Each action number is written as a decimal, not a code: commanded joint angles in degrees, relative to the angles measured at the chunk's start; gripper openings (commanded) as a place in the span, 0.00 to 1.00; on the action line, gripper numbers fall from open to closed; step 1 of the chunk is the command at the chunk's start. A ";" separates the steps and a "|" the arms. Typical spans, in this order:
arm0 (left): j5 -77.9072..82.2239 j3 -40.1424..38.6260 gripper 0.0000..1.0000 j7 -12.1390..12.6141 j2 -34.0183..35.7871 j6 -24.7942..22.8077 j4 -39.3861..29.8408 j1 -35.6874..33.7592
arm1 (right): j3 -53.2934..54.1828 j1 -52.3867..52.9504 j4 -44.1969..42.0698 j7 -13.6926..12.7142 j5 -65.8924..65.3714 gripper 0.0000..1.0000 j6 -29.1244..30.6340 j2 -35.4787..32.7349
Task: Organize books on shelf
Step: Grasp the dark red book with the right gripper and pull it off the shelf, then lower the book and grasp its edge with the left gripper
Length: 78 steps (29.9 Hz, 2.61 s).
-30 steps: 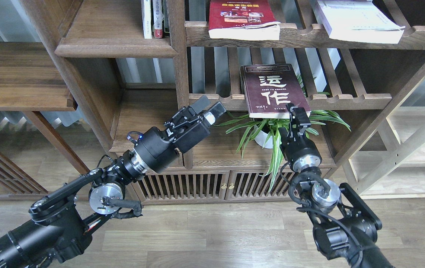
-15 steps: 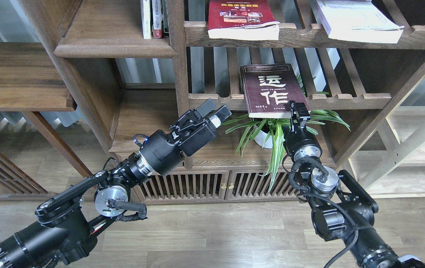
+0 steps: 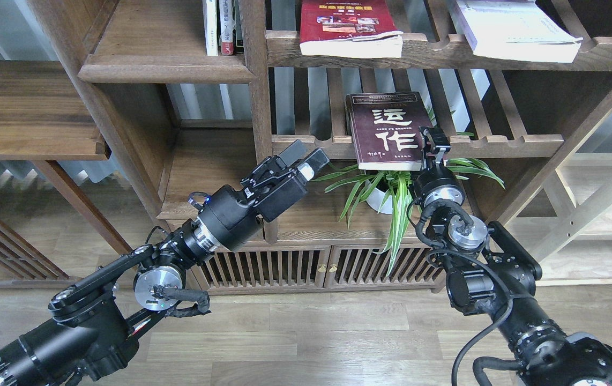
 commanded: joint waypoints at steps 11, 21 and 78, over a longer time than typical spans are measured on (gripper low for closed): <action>-0.02 0.34 0.99 0.00 0.09 0.01 0.27 0.17 | 0.15 -0.95 -0.44 -0.34 0.35 0.27 1.02 0.00; -0.11 0.34 0.99 -0.09 0.09 0.01 0.18 0.87 | -0.72 -2.44 0.96 -0.43 1.05 0.04 5.51 0.00; -46.87 -2.21 0.98 28.39 10.55 0.01 3.62 8.43 | -14.26 -30.66 31.55 -11.50 7.73 0.04 27.44 -0.53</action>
